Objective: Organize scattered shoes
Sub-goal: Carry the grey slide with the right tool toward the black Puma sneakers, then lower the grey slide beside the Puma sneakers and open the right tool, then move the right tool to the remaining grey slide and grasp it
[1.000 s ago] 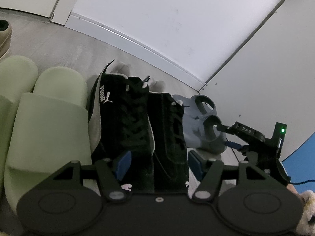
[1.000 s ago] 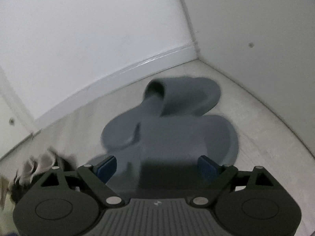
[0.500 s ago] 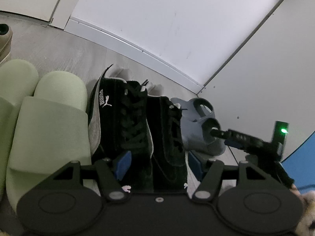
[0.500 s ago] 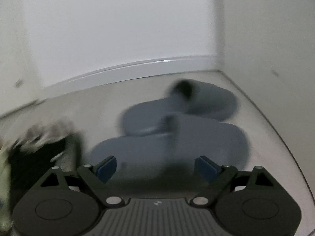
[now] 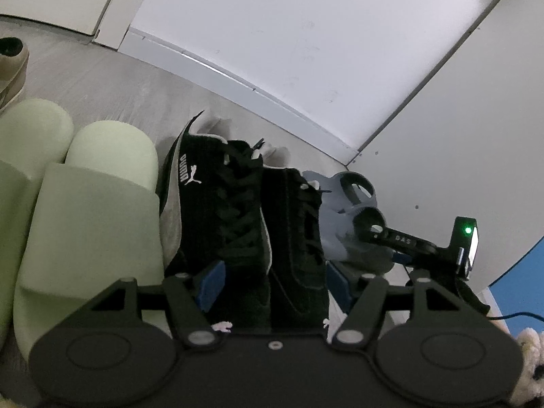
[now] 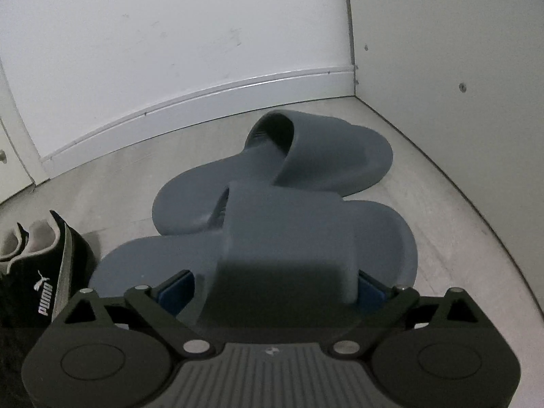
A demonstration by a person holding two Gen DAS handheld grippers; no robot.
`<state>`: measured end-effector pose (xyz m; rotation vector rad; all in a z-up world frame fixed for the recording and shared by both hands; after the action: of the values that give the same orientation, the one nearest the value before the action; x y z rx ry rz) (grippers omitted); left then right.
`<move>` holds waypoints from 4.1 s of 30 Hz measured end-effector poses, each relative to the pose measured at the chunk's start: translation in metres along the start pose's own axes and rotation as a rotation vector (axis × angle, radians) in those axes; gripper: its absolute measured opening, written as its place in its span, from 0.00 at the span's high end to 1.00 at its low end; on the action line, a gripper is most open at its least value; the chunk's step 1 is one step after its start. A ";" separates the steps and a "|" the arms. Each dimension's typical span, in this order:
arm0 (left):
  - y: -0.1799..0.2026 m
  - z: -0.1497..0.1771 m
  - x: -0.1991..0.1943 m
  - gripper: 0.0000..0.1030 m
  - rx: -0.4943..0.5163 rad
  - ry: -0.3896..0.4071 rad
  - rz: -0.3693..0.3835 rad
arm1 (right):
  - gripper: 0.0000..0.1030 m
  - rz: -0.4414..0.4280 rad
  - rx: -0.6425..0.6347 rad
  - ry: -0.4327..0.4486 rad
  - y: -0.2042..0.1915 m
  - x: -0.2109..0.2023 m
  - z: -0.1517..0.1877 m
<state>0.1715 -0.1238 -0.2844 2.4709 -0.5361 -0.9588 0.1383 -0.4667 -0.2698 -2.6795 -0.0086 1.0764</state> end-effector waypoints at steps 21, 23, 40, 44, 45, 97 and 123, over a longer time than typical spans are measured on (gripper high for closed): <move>0.006 0.000 -0.005 0.35 0.020 0.020 0.009 | 0.04 -0.196 0.233 -0.256 -0.059 -0.045 0.054; 0.007 0.000 -0.006 0.35 0.023 0.023 0.010 | 0.04 -0.239 0.197 -0.288 -0.075 -0.049 0.063; 0.008 0.000 -0.008 0.34 0.024 0.023 0.002 | 0.03 -0.185 -0.054 -0.251 -0.086 -0.073 0.044; 0.008 0.001 -0.007 0.33 0.023 0.018 -0.008 | 0.03 -0.130 -0.081 -0.247 -0.090 -0.058 0.041; 0.008 0.002 -0.006 0.32 0.028 0.014 -0.012 | 0.03 -0.123 -0.090 -0.245 -0.093 -0.054 0.040; 0.005 -0.021 0.038 0.14 0.236 0.022 -0.176 | 0.64 0.199 0.006 0.055 -0.005 0.097 -0.088; 0.008 -0.020 0.041 0.08 0.243 0.024 -0.162 | 0.30 0.116 -0.309 0.034 0.022 0.140 -0.150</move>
<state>0.2121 -0.1460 -0.2886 2.7756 -0.4740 -0.9737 0.3404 -0.5083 -0.2665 -3.0061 -0.0148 1.1457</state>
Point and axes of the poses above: each gripper's, at about its wrist camera, not at the fingertips, and x roughly the way its jaws point, y to its right, z to its underside, the point moved 9 cm from there along x, roughly the way its jaws point, and after that the axes turned 3 degrees about -z, right-handed, at the moved point
